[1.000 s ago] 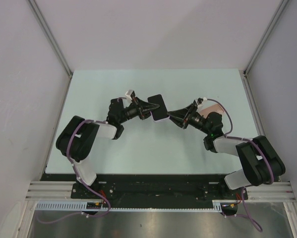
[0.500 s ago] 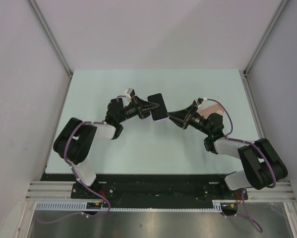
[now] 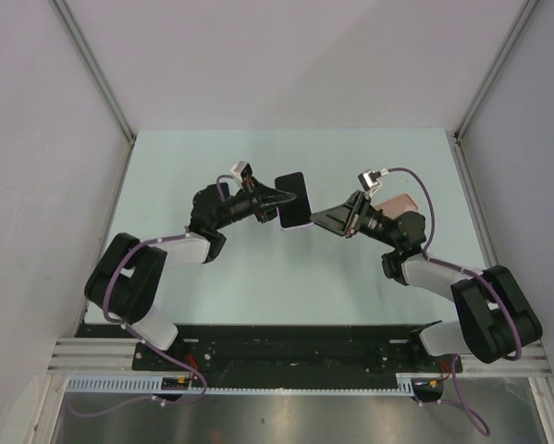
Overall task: Take the phone out of the phone case
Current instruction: Remove the phone case from the phone, then place the phone case at the center of the board.
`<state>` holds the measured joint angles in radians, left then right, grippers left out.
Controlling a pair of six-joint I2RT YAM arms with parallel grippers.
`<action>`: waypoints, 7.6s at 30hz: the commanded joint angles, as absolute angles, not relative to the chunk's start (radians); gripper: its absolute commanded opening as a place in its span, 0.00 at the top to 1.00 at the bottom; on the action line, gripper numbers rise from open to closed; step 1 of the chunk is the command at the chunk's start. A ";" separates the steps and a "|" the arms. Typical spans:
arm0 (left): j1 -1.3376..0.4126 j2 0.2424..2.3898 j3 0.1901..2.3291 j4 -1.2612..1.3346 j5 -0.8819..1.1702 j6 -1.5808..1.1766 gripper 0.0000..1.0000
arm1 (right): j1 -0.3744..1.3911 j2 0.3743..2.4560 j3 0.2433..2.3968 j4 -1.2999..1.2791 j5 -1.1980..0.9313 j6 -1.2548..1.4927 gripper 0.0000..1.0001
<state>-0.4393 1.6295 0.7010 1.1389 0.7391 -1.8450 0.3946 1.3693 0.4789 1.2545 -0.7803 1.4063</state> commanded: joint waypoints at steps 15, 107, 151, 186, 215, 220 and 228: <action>-0.471 1.448 0.778 0.997 0.621 -1.980 1.00 | 0.463 1.391 0.538 1.563 -0.988 1.072 1.00; -0.518 1.391 0.956 -0.024 0.522 -0.928 0.02 | 0.623 1.322 0.954 -0.405 0.271 0.515 1.00; -0.554 1.767 0.904 0.110 0.503 -0.770 0.34 | 0.759 1.752 1.100 -0.354 0.115 0.520 1.00; -0.718 1.825 1.022 -0.020 0.204 -0.704 0.59 | 0.706 1.626 1.034 -0.333 0.026 0.528 1.00; -0.552 1.536 1.152 -0.271 0.275 -0.591 1.00 | 0.379 1.236 0.787 -0.328 -0.164 0.373 1.00; -0.551 1.514 1.178 -0.347 0.209 -0.551 1.00 | 0.319 1.204 0.787 -0.258 -0.152 0.465 1.00; -0.554 1.607 1.295 -0.472 -0.072 -0.476 1.00 | 0.190 1.363 0.788 0.082 -0.218 0.655 1.00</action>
<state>-0.5510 1.5860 1.1851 -0.4374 0.1238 -0.5392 0.2523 1.2797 0.7746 -0.1505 -0.1860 0.5278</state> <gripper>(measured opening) 0.044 0.095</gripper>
